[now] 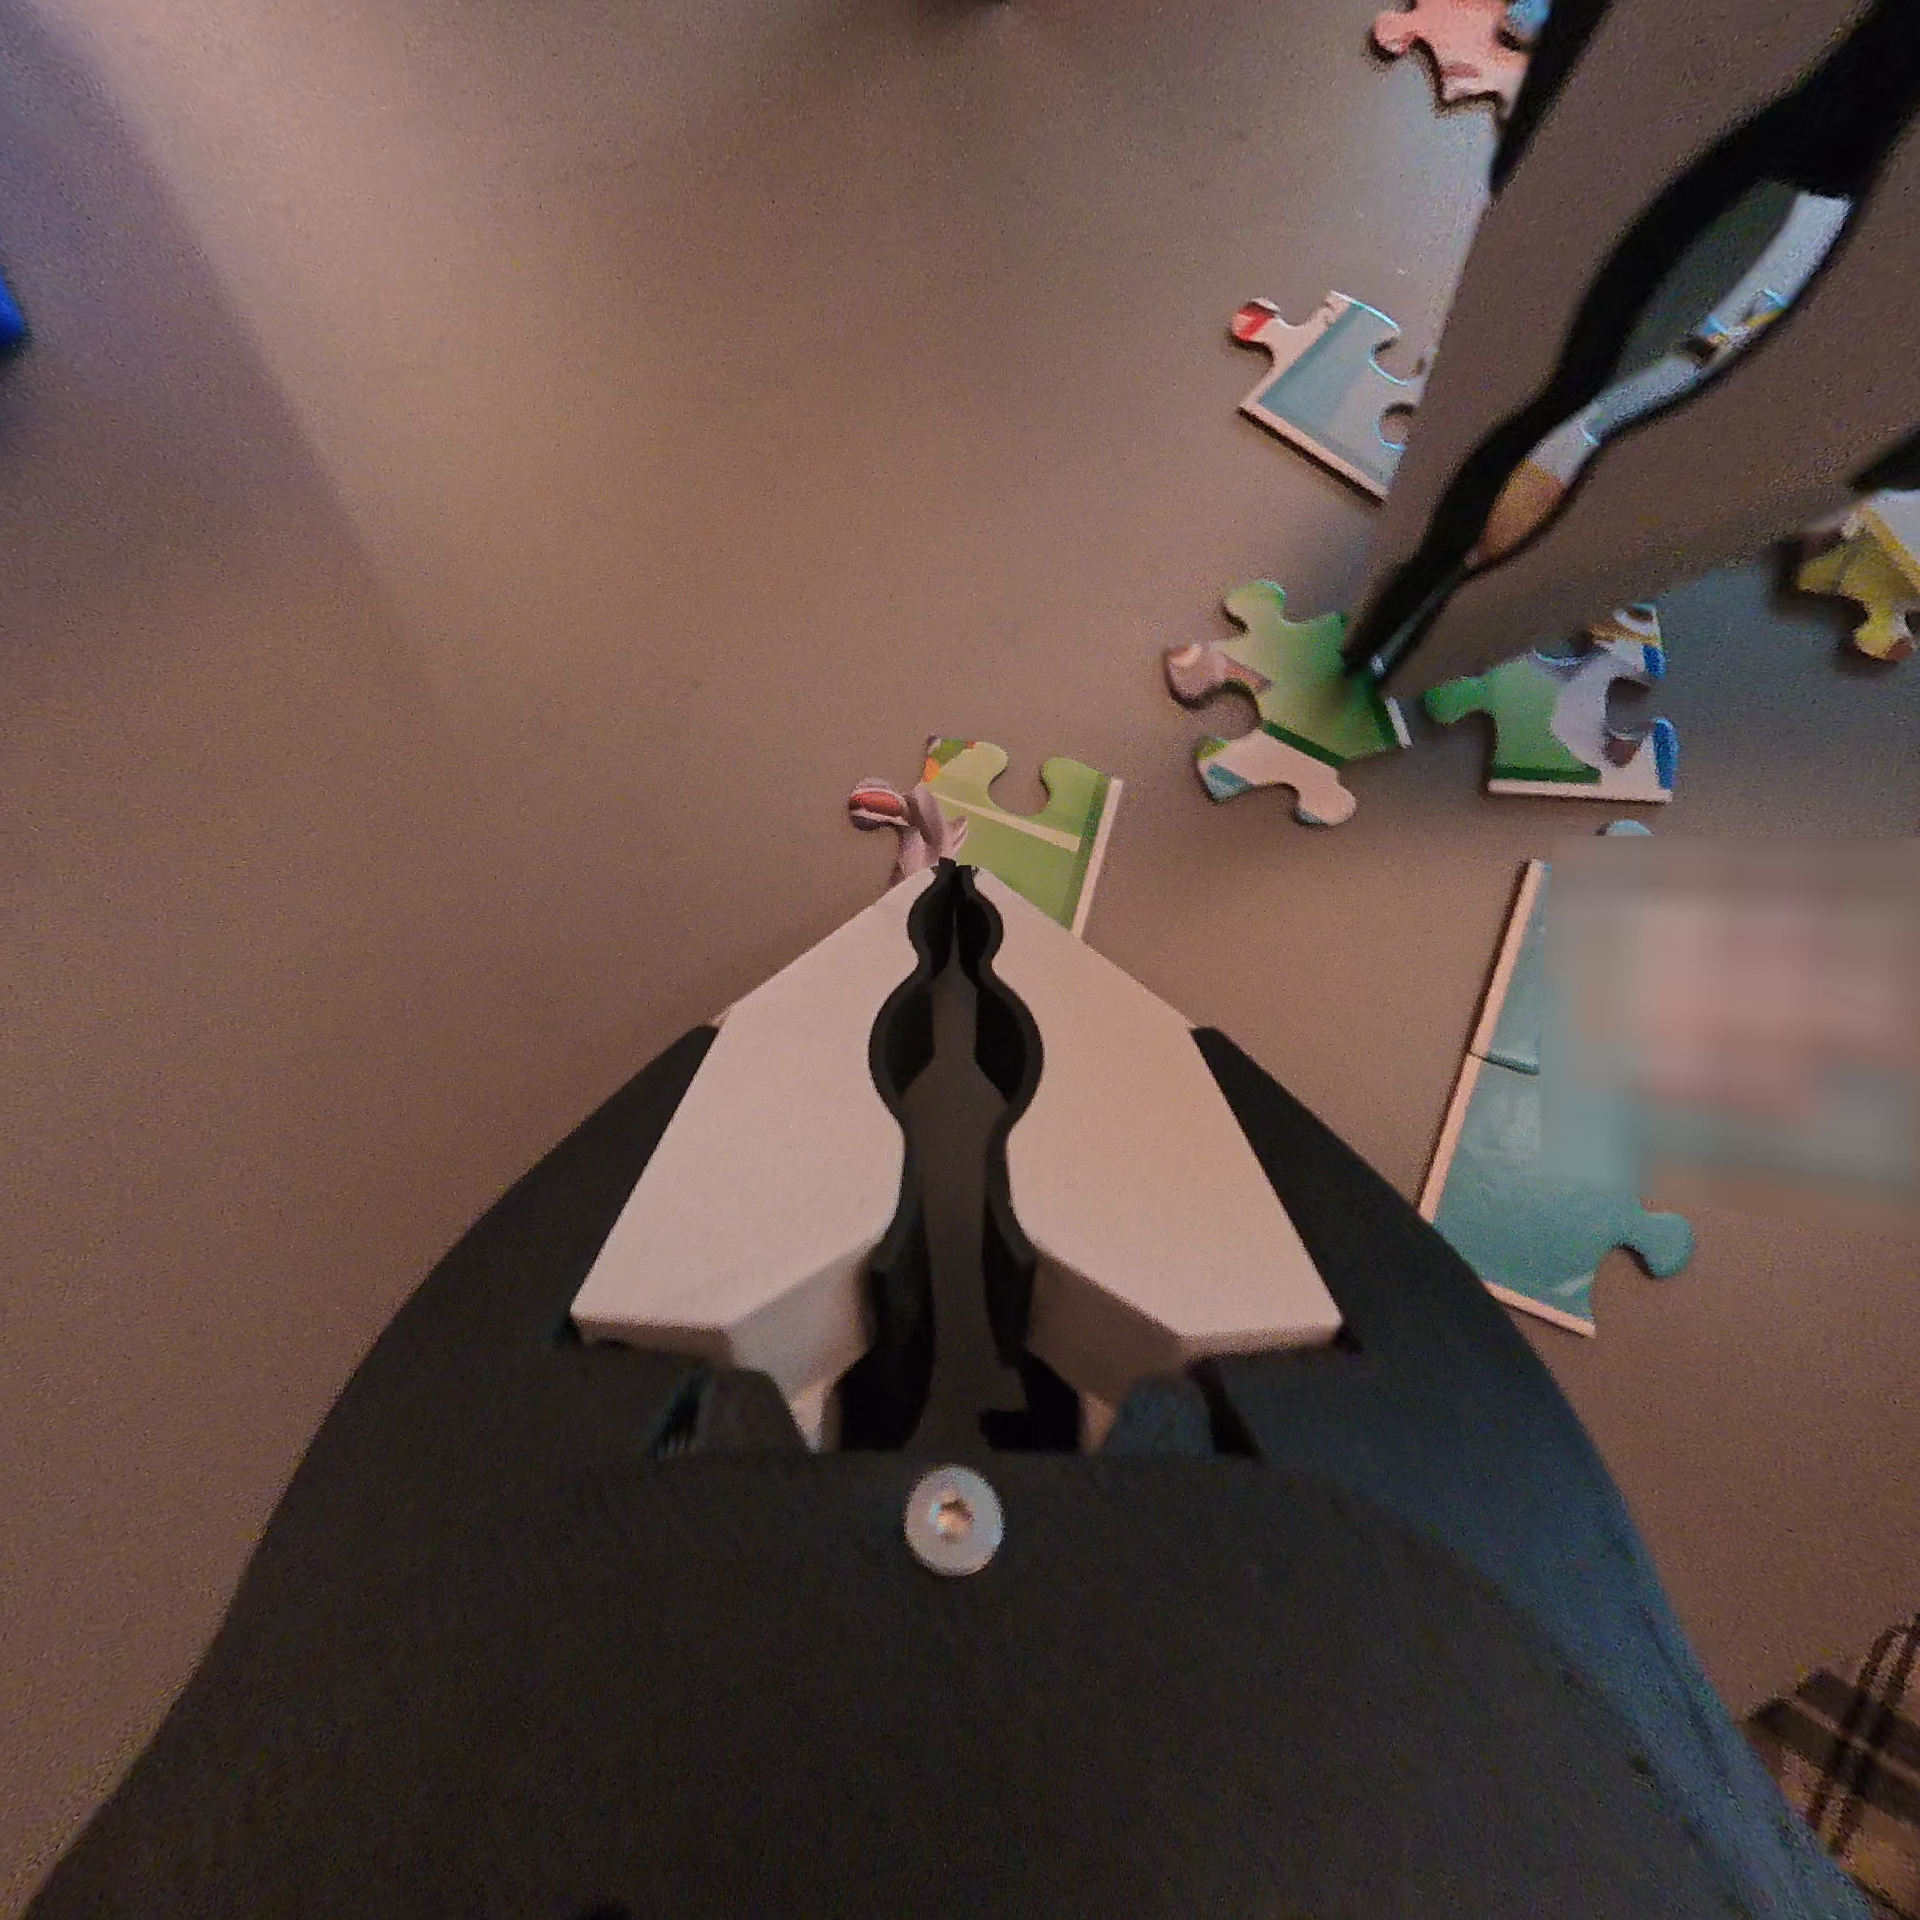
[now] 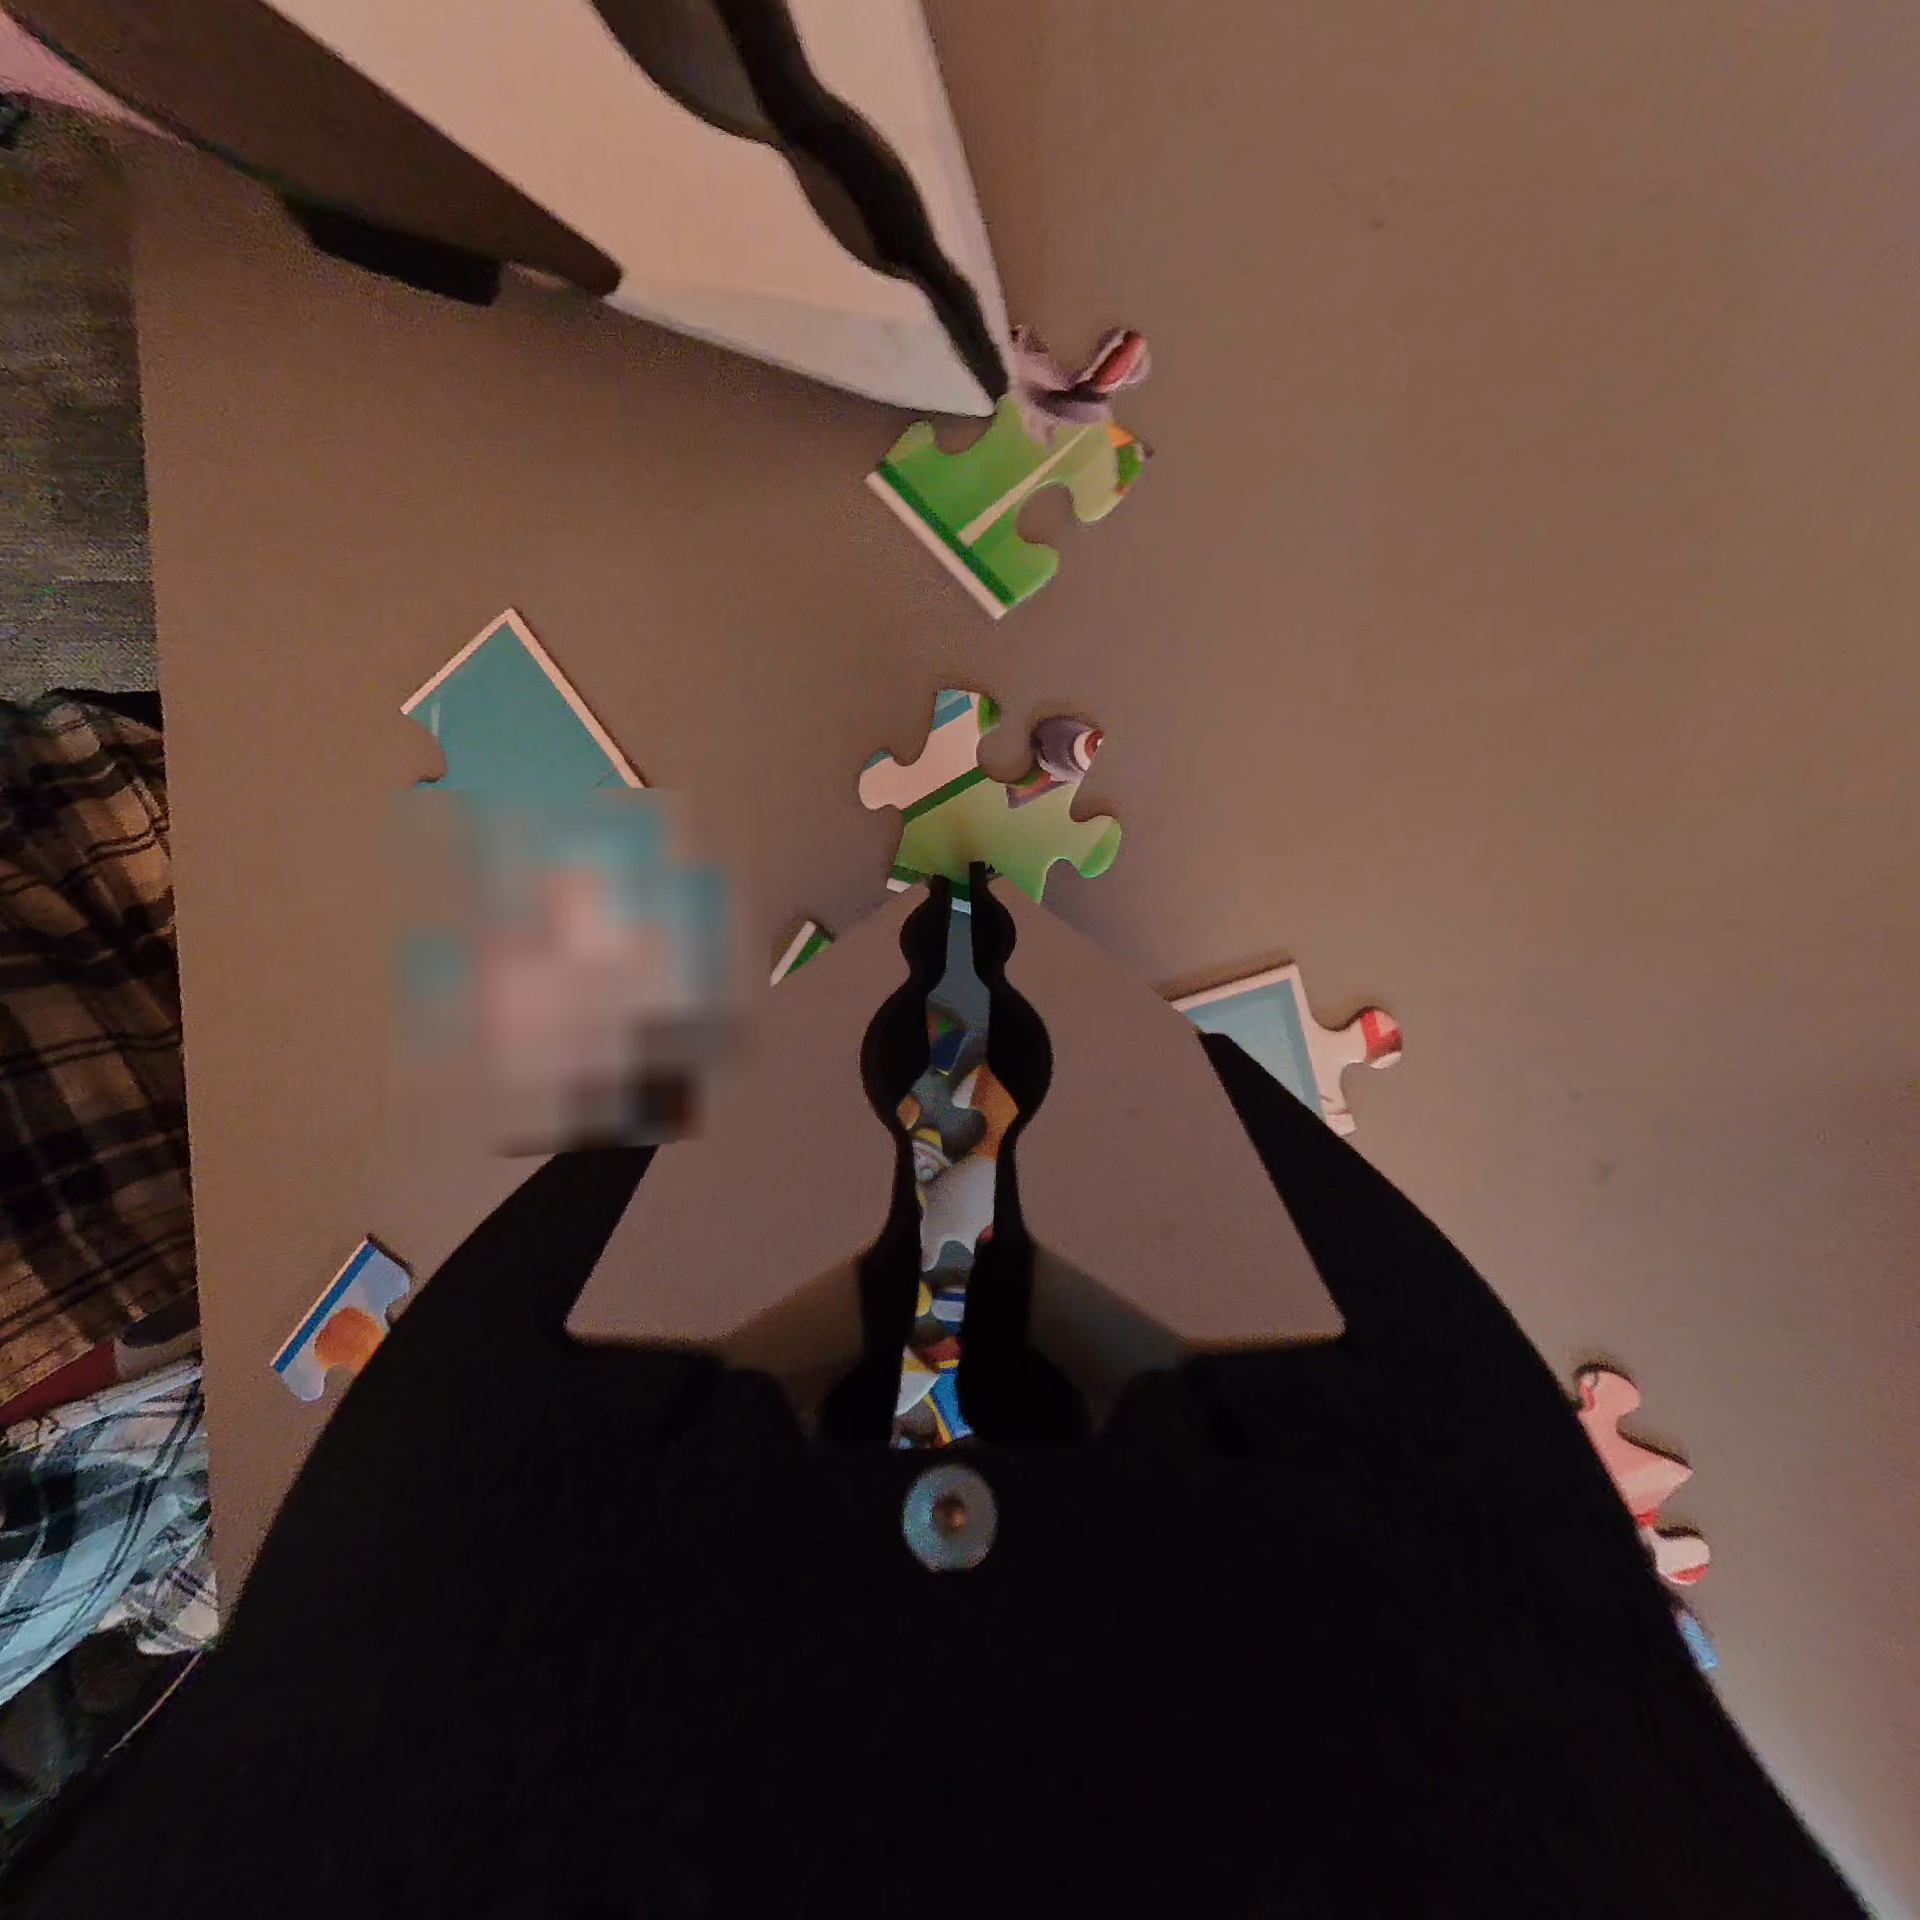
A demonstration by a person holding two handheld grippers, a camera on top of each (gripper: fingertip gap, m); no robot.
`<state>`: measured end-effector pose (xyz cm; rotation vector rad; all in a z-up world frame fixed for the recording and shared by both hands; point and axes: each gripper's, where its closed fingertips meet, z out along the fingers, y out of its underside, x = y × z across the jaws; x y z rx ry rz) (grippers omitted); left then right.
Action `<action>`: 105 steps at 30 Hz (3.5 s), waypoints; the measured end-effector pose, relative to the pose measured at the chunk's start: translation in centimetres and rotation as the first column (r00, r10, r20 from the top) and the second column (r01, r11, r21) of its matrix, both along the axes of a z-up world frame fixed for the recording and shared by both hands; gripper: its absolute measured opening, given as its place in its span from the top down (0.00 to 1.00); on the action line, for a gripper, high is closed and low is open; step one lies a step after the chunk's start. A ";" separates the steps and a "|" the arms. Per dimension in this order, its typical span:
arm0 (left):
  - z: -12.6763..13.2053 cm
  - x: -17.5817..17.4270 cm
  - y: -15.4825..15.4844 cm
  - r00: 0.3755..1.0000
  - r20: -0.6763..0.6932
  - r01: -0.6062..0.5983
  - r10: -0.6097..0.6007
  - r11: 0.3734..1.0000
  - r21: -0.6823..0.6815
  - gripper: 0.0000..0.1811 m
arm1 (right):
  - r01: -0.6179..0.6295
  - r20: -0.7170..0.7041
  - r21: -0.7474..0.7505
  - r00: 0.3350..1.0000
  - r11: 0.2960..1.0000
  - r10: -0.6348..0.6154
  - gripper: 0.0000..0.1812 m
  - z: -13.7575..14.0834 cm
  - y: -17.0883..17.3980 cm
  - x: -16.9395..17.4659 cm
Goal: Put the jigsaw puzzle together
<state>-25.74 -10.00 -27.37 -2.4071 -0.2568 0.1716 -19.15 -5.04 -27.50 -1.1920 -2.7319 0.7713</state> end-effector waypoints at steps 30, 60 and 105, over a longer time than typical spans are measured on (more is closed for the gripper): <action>0.0 -0.7 1.8 0.994 0.107 0.017 -0.019 1.000 0.023 0.98 | 0.063 -0.115 -0.027 0.991 0.998 -0.066 0.96 -0.1 -0.5 -5.0; 0.0 0.7 3.1 0.963 0.210 0.161 -0.170 0.985 0.060 0.98 | -0.060 -0.141 0.023 0.988 0.998 0.063 0.82 0.0 0.8 -5.0; -0.1 0.6 2.8 0.947 0.056 0.317 -0.315 0.948 -0.025 1.00 | -0.047 -0.139 -0.018 0.989 0.999 0.044 0.90 0.6 0.5 -3.7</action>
